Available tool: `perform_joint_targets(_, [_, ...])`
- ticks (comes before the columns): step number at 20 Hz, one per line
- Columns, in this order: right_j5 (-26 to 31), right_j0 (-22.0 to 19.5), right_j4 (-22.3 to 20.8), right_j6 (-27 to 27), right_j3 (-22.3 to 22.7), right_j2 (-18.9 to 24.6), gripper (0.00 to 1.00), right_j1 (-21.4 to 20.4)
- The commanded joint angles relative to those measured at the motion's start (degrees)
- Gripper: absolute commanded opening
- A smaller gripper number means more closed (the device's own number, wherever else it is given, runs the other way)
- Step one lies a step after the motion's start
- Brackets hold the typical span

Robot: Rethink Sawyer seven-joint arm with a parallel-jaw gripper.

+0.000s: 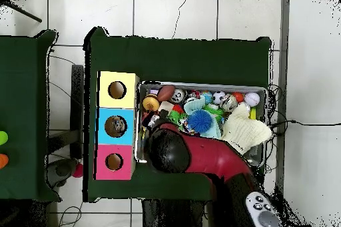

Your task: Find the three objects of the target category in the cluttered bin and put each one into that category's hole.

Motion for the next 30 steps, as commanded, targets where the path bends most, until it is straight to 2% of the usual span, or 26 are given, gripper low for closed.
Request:
perform_joint_targets(1, [7.2, -6.94, -7.07, -12.8, -5.6, 7.21, 1.0, 4.76])
perform_joint_targets(7, [8.44, -11.95, -12.04, -13.61, -8.08, 9.42, 1.0, 6.88])
perform_joint_targets(17, [8.56, -16.95, -21.09, -14.46, -11.18, 11.22, 1.0, 11.23])
perform_joint_targets(24, [8.33, -18.44, -28.5, -15.56, -13.3, 11.02, 1.0, 14.45])
perform_joint_targets(30, [12.0, -17.72, -35.96, -18.15, -17.77, 8.87, 1.0, 16.49])
